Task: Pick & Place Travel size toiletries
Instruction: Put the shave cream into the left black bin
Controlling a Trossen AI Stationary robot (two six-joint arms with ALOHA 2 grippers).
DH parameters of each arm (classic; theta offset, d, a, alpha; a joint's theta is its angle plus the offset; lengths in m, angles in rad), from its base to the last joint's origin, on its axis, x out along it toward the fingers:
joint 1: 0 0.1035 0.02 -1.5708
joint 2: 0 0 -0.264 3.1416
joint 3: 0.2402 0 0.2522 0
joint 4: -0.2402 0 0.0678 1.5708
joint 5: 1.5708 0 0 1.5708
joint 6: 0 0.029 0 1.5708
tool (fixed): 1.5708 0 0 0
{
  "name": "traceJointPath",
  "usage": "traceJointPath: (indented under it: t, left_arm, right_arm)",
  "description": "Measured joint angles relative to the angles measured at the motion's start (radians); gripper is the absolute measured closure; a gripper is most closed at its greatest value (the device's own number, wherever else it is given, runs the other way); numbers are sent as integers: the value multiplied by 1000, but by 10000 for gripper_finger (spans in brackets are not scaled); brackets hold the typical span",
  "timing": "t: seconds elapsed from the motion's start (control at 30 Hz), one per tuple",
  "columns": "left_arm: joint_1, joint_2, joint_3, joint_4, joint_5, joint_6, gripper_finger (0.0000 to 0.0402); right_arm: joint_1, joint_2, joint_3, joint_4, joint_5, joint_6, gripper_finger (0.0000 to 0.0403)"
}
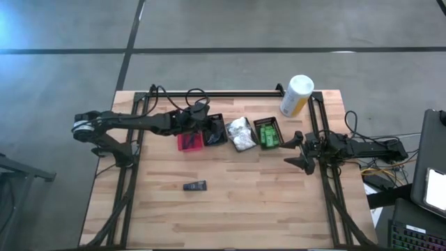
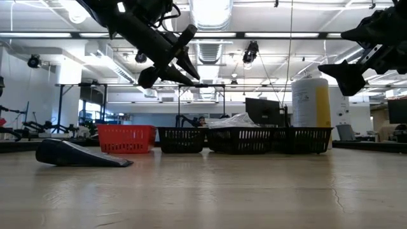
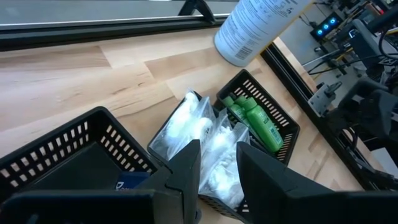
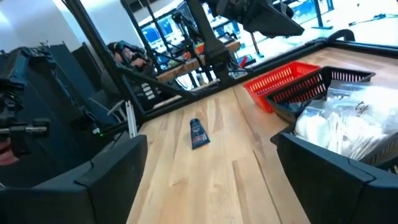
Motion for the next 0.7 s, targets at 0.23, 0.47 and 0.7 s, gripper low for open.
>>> traceJointPath:
  t: [0.23,0.47,0.7]
  left_arm:
    - [-2,0,0,0,1,-1,293]
    - [-8,0,0,0,1,46,293]
    - [-39,-2,0,-21,-8,137,293]
  right_arm:
    - [0,1,0,1,0,-1,75]
    - [-1,2,0,1,18,-280,96]
    - [-1,2,0,-1,18,-284,115]
